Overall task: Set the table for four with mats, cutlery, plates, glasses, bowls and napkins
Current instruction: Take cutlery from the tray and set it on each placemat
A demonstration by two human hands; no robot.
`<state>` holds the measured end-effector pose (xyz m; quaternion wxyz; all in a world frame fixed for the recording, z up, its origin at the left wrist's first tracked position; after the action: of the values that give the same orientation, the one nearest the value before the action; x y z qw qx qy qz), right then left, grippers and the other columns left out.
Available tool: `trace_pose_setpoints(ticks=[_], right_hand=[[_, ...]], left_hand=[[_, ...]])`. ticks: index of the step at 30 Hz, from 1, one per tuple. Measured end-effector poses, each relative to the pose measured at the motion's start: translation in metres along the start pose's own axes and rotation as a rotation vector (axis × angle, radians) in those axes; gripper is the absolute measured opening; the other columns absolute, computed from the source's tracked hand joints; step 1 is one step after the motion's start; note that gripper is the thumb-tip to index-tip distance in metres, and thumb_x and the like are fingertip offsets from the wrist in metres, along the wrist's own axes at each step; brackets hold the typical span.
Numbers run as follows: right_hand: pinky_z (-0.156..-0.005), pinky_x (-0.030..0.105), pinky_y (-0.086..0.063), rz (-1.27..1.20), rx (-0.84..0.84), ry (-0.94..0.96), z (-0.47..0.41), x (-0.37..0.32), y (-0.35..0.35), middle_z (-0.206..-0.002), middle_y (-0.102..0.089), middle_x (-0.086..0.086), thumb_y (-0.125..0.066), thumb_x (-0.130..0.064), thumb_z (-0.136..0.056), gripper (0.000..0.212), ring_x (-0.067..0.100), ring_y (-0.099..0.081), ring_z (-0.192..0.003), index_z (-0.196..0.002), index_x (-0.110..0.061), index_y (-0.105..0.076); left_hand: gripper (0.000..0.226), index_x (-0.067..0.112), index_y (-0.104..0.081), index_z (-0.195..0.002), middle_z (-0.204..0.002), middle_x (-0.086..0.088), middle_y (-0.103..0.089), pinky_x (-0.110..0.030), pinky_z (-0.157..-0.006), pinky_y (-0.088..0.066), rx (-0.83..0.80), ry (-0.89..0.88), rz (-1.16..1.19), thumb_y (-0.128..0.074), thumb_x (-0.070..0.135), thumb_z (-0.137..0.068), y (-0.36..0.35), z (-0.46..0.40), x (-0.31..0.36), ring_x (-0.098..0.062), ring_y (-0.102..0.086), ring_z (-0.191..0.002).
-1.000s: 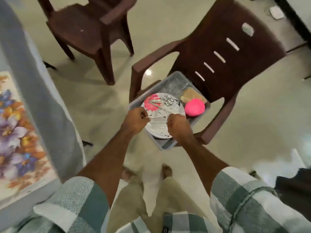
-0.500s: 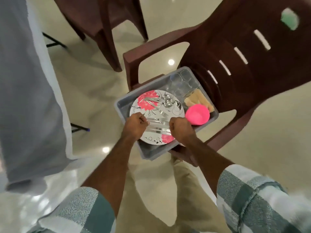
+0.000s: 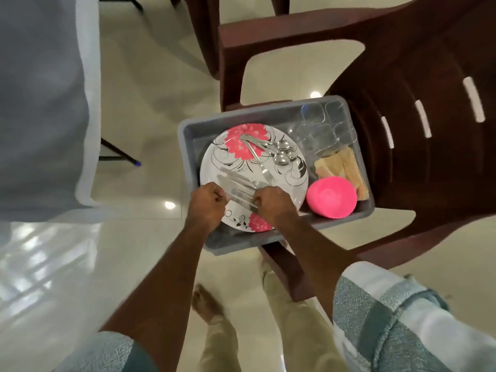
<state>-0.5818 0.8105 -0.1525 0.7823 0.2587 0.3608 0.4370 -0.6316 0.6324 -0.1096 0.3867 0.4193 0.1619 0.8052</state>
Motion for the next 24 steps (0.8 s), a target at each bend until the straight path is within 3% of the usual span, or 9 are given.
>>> trace_pose_setpoints(ticks=[4, 9, 14, 20, 24], right_hand=[[-0.079, 0.035, -0.053, 0.153, 0.059, 0.030, -0.012, -0.014, -0.015, -0.094, -0.065, 0.000, -0.068, -0.024, -0.091, 0.012, 0.022, -0.066, -0.089, -0.104, -0.025, -0.069], [-0.082, 0.040, -0.050, 0.177, 0.219, 0.007, -0.017, -0.021, -0.033, -0.106, -0.064, 0.001, -0.065, -0.025, -0.092, 0.026, 0.024, -0.062, -0.098, -0.117, -0.021, -0.060], [-0.085, 0.042, -0.048, 0.217, 0.214, -0.055, -0.021, -0.025, -0.036, -0.113, -0.061, 0.005, -0.059, -0.018, -0.096, 0.027, 0.025, -0.061, -0.104, -0.122, -0.016, -0.055], [-0.085, 0.045, -0.055, 0.008, 0.192, -0.180, -0.024, -0.026, -0.037, -0.105, -0.060, 0.006, -0.065, -0.027, -0.096, 0.022, 0.025, -0.061, -0.100, -0.112, -0.013, -0.061], [-0.092, 0.040, -0.052, 0.050, 0.161, -0.139, -0.024, -0.027, -0.037, -0.117, -0.055, 0.011, -0.065, -0.025, -0.095, 0.032, 0.025, -0.055, -0.109, -0.121, -0.009, -0.055]], left_hand=[[0.012, 0.015, -0.062, -0.084, -0.079, 0.002, -0.067, -0.012, -0.048, -0.046, 0.020, 0.049, 0.099, -0.068, 0.008, -0.092, -0.001, 0.003, -0.009, -0.016, -0.069, -0.051], [0.009, 0.011, -0.062, -0.087, -0.083, -0.007, -0.068, -0.016, -0.037, -0.041, 0.026, 0.077, 0.210, -0.070, 0.009, -0.092, -0.004, 0.004, -0.024, -0.017, -0.071, -0.053], [0.009, 0.011, -0.062, -0.088, -0.083, -0.010, -0.069, -0.016, -0.037, -0.041, 0.016, 0.080, 0.272, -0.070, 0.008, -0.091, -0.005, 0.002, -0.029, -0.020, -0.072, -0.056], [0.013, 0.013, -0.060, -0.087, -0.082, -0.004, -0.067, -0.015, -0.038, -0.041, -0.023, 0.041, 0.291, -0.072, 0.009, -0.091, -0.005, 0.001, -0.024, -0.018, -0.072, -0.057], [0.010, 0.010, -0.062, -0.089, -0.079, -0.001, -0.064, -0.012, -0.037, -0.038, -0.042, 0.009, 0.267, -0.071, 0.008, -0.092, -0.006, 0.002, -0.020, -0.024, -0.072, -0.064]])
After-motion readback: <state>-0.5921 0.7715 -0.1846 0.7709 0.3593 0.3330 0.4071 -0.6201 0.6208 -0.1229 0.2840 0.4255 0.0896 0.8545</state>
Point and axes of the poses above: each hand's wrist, its own z-axis away from the middle knuckle, its own y-axis out of the back of the hand, x = y × z, the point moved 1 cm from there along -z, towards the middle knuckle
